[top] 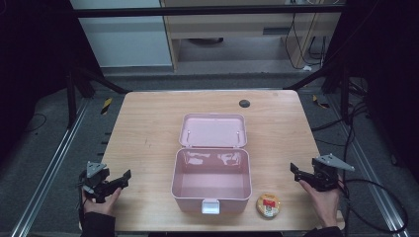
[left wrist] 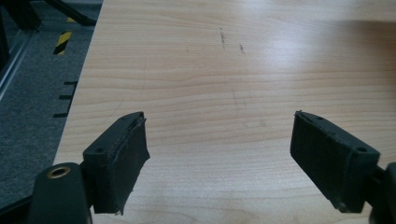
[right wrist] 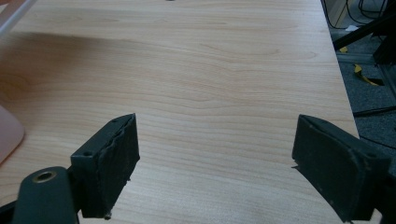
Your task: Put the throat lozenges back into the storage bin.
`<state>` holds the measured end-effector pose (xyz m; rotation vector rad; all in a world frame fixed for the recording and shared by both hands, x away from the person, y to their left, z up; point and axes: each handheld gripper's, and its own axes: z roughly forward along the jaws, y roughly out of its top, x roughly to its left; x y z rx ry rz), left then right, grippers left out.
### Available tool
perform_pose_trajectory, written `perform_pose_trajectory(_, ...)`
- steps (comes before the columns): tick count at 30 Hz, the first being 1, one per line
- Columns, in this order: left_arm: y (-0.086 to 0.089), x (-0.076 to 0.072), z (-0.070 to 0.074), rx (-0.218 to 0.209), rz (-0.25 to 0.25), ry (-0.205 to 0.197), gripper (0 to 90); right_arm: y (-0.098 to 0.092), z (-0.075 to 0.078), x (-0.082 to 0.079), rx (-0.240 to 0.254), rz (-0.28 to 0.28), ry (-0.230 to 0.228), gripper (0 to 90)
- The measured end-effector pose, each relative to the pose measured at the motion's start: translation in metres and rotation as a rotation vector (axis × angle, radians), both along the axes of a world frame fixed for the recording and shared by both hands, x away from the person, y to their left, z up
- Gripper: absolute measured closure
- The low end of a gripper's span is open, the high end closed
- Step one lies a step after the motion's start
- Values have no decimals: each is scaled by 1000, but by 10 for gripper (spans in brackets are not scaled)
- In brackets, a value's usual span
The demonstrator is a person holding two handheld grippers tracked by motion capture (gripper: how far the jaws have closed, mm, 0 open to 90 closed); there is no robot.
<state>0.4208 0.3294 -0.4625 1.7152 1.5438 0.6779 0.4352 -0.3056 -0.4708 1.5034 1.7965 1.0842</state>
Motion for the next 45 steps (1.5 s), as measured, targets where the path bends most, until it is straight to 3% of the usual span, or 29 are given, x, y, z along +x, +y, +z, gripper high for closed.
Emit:
perform_pose_trajectory(7, 0, 4, -7, 24, -8, 24, 199, 8, 13, -5, -28, 62, 5, 150)
perform_pose_trajectory(13, -2, 5, -8, 36, -16, 28, 202, 19, 27, -6, -47, 137, 36, 151)
perform_pose_trajectory(21, -5, 8, -12, 51, -42, 40, 214, 34, 53, -9, -144, 237, 72, 133)
perform_pose_trajectory(25, -6, 10, -14, 65, -50, 49, 218, 49, 70, -11, -196, 316, 79, 116)
perform_pose_trajectory(29, -8, 10, -14, 83, -55, 48, 218, 59, 79, -13, -233, 359, 86, 112)
perform_pose_trajectory(30, -8, 10, -14, 83, -56, 48, 218, 66, 84, -14, -263, 381, 88, 111)
perform_pose_trajectory(37, -8, 11, -16, 95, -61, 63, 220, 81, 92, -17, -317, 453, 127, 110)
perform_pose_trajectory(45, -10, 11, -17, 106, -65, 67, 220, 94, 83, -18, -369, 527, 208, 94)
